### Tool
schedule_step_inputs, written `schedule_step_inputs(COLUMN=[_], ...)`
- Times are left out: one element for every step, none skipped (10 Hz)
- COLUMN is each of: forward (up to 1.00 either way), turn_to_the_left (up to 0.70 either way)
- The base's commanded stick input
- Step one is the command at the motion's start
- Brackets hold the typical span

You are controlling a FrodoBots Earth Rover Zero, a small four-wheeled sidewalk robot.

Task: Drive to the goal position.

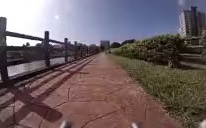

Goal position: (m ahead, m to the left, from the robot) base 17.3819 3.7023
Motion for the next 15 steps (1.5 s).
schedule_step_inputs(forward=[0.50,0.50,0.50,0.50,0.50,0.50,0.50,0.50,0.50,0.50,0.50,0.50,0.50,0.50,0.50], turn_to_the_left=[0.00,0.00,0.00,0.01,0.08,0.14,0.50,0.50,0.50,0.00,0.03,0.01,0.00,0.00,0.00])
